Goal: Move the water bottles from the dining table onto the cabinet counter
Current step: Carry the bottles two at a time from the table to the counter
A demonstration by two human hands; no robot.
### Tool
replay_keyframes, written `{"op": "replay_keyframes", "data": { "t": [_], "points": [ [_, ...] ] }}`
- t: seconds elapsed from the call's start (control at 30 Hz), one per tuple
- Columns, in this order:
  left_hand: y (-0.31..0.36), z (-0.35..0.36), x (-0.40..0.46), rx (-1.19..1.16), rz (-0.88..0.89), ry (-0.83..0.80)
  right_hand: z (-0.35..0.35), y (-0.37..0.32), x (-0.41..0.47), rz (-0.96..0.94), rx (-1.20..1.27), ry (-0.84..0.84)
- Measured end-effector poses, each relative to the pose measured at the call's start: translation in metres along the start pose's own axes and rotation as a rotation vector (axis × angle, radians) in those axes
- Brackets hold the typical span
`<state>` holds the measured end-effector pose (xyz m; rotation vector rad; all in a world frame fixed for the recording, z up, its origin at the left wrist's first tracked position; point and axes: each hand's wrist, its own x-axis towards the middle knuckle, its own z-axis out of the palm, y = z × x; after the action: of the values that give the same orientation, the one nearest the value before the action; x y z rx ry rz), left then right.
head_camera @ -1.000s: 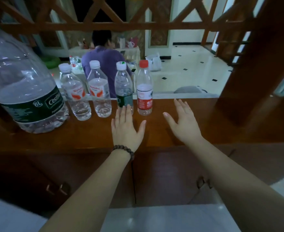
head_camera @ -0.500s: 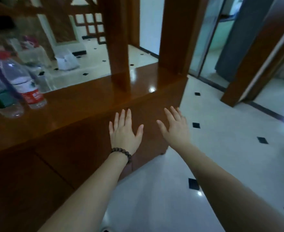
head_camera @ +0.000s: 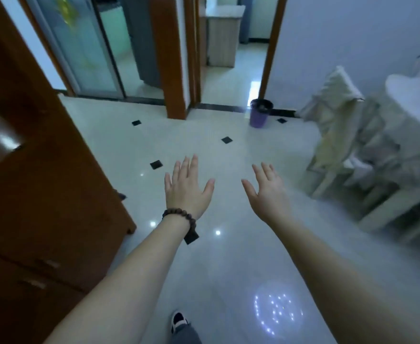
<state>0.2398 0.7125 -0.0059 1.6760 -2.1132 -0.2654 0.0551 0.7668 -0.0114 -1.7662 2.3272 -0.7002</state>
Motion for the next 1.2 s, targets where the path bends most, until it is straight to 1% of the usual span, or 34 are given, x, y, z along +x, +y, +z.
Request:
{"op": "replay_keyframes", "data": {
  "t": [0.17, 0.33, 0.53, 0.73, 0.93, 1.2],
  "points": [
    [0.098, 0.054, 0.019, -0.033, 0.228, -0.119, -0.049, 0.103, -0.013, 0.242, -0.06, 0.146],
    [0.192, 0.104, 0.031, -0.1, 0.439, -0.219, -0.089, 0.19, -0.033, 0.457, -0.074, 0.259],
    [0.297, 0.17, 0.057, -0.145, 0.62, -0.29, -0.12, 0.281, -0.035, 0.664, -0.121, 0.331],
    [0.394, 0.24, 0.111, -0.174, 0.733, -0.365, -0.146, 0.366, 0.011, 0.783, -0.132, 0.363],
    [0.473, 0.29, 0.176, -0.195, 0.805, -0.378, -0.176, 0.435, 0.073, 0.858, -0.104, 0.412],
    [0.564, 0.34, 0.226, -0.195, 0.828, -0.438, -0.204, 0.518, 0.113, 0.96, -0.062, 0.458]
  ]
}}
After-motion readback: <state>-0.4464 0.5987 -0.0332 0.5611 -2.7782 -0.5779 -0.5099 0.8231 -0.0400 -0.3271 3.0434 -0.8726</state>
